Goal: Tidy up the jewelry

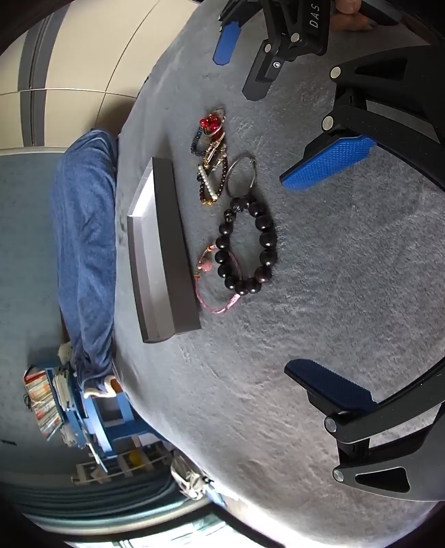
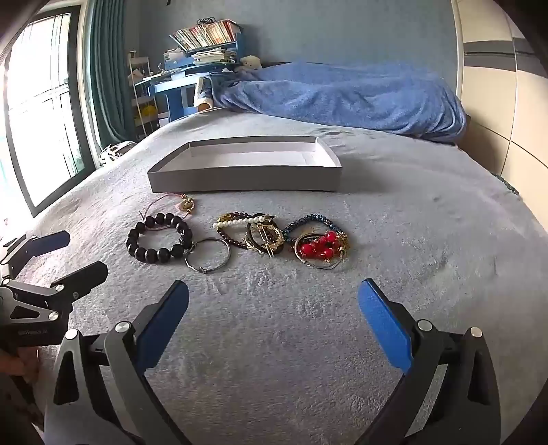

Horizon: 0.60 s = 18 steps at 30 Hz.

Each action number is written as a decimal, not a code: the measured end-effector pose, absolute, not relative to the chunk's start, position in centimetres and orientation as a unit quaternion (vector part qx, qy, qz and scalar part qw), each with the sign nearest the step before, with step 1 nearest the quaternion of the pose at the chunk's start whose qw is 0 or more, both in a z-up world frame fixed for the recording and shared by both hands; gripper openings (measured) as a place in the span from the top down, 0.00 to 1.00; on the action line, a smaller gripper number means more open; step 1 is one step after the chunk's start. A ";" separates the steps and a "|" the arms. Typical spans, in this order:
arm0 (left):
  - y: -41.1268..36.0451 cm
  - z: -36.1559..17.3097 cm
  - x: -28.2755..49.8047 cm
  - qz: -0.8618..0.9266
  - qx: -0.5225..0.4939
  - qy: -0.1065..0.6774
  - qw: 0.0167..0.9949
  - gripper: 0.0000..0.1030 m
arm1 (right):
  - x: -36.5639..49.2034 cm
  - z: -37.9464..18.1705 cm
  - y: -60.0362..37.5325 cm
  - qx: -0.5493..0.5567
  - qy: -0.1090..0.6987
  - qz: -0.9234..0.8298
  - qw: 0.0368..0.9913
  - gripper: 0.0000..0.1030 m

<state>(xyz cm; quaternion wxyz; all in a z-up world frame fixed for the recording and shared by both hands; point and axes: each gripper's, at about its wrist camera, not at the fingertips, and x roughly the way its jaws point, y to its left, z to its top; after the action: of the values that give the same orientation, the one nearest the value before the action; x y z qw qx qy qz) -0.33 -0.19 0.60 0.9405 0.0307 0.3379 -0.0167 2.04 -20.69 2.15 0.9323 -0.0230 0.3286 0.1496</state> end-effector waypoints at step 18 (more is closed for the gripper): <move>-0.2 0.7 -0.3 -0.017 0.029 0.336 0.941 0.05 | 1.9 1.8 -20.0 -0.024 0.319 0.150 0.936 0.05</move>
<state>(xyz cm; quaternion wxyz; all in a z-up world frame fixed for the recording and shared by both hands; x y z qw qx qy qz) -0.34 -0.19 0.71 0.9414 0.0290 0.3356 -0.0172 1.95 -19.97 1.84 0.9355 -0.0236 0.3192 0.1497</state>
